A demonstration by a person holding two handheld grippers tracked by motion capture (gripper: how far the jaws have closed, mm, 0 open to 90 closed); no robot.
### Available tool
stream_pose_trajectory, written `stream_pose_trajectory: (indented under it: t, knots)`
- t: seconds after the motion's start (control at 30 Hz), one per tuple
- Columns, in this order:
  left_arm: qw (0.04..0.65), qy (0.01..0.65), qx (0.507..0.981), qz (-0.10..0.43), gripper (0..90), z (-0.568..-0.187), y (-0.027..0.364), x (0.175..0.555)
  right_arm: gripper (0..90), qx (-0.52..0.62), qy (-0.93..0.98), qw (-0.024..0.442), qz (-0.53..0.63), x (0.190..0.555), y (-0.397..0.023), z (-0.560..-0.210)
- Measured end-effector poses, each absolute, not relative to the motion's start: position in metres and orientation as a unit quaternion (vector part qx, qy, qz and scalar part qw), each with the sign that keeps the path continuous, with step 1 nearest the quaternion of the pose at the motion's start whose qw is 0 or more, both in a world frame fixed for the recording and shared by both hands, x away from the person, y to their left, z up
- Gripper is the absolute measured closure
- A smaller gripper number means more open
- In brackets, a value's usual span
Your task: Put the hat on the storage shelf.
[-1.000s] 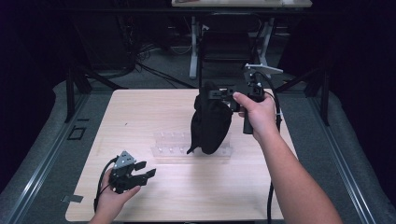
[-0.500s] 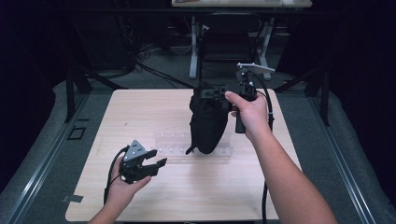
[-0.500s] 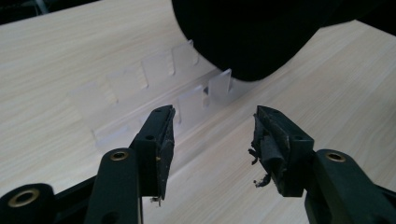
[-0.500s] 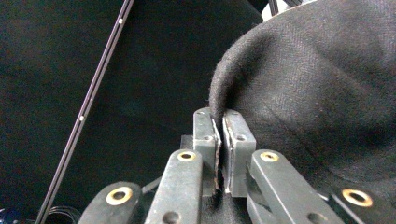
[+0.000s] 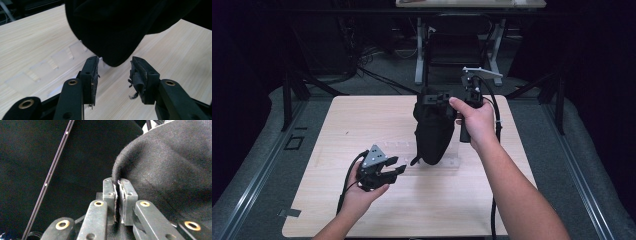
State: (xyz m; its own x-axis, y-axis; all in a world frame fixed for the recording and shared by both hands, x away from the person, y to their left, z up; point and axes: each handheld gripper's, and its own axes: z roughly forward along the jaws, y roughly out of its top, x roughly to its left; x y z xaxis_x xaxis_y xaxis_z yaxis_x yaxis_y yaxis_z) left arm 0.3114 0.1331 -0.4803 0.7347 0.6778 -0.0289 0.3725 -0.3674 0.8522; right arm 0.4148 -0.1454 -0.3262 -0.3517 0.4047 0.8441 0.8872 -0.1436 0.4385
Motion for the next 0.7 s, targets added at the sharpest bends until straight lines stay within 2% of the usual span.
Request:
stream_pose_trajectory:
  t: [0.33, 0.47, 0.7]
  knots:
    - [0.461, 0.304, 0.815, 0.176, 63.1, -0.476, 0.114, 0.311, 83.6, -0.522, -0.614, 0.223, -0.549, 0.416, -0.139, -0.326]
    - [0.458, 0.3, 0.817, 0.182, 69.0, -0.476, 0.109, 0.312, 83.5, -0.522, -0.613, 0.223, -0.549, 0.416, -0.138, -0.326]
    - [0.458, 0.296, 0.816, 0.189, 73.3, -0.474, 0.101, 0.313, 83.5, -0.519, -0.614, 0.225, -0.55, 0.416, -0.137, -0.326]
